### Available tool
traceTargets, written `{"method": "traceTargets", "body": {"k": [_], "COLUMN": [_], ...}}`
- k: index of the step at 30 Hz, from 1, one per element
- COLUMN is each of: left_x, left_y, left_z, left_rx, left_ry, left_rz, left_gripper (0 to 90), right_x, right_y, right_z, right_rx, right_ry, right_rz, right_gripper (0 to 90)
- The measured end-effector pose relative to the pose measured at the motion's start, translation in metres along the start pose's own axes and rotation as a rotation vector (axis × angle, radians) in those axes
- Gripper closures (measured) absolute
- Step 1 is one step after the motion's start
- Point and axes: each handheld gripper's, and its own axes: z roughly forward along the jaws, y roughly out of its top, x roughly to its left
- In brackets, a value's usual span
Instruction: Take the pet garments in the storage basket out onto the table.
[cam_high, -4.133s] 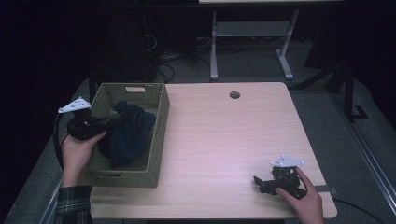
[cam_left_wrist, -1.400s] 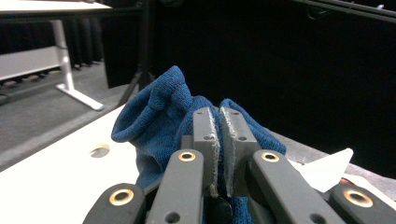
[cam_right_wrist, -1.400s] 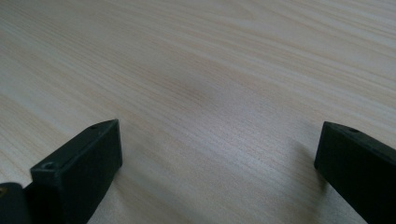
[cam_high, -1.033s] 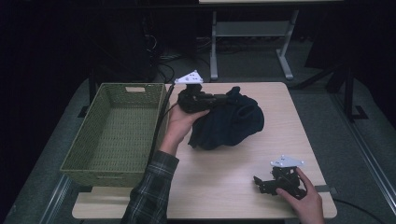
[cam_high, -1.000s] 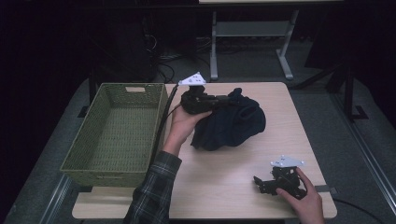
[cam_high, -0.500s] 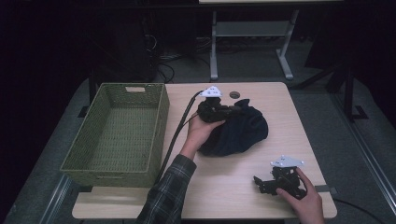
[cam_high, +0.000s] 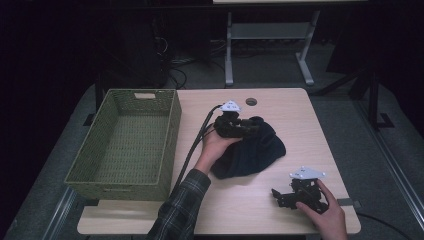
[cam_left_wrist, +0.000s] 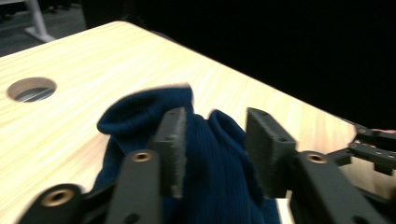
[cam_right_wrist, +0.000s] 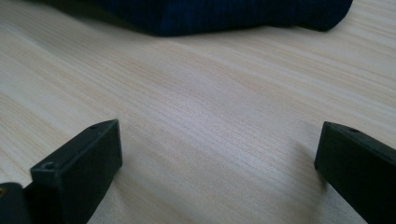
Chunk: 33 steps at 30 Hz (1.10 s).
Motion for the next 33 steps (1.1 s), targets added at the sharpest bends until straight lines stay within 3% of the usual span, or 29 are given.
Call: {"method": "traceTargets", "body": {"k": [4, 8, 10, 16, 21, 29, 33], "left_x": [-0.001, -0.003, -0.003, -0.012, -0.022, -0.035, -0.042], "left_y": [-0.002, -0.004, -0.005, -0.009, -0.017, -0.032, -0.047], "left_z": [-0.004, -0.011, -0.015, -0.028, -0.044, -0.062, -0.074], "left_rx": [0.019, 0.016, 0.02, 0.071, 0.095, 0.096, 0.108], "left_ry": [0.007, 0.029, 0.024, 0.057, 0.102, 0.132, 0.153], "left_rz": [-0.003, 0.003, -0.004, 0.031, 0.064, 0.075, 0.077], "left_gripper": [38.8, 36.7, 31.2, 18.7, 14.3, 13.1, 12.9], "right_x": [0.0, 0.0, 0.0, 0.0, 0.0, 0.0, 0.0], "right_y": [0.0, 0.0, 0.0, 0.0, 0.0, 0.0, 0.0], "right_z": [0.0, 0.0, 0.0, 0.0, 0.0, 0.0, 0.0], "right_rx": [0.004, 0.003, 0.003, 0.004, 0.003, 0.003, 0.003], "right_ry": [0.001, 0.001, 0.001, 0.001, 0.001, 0.001, 0.001], "right_rz": [0.005, 0.004, 0.004, 0.002, 0.004, 0.001, 0.001], "right_gripper": [0.4, 0.5, 0.4, 0.4, 0.4, 0.4, 0.4]}}
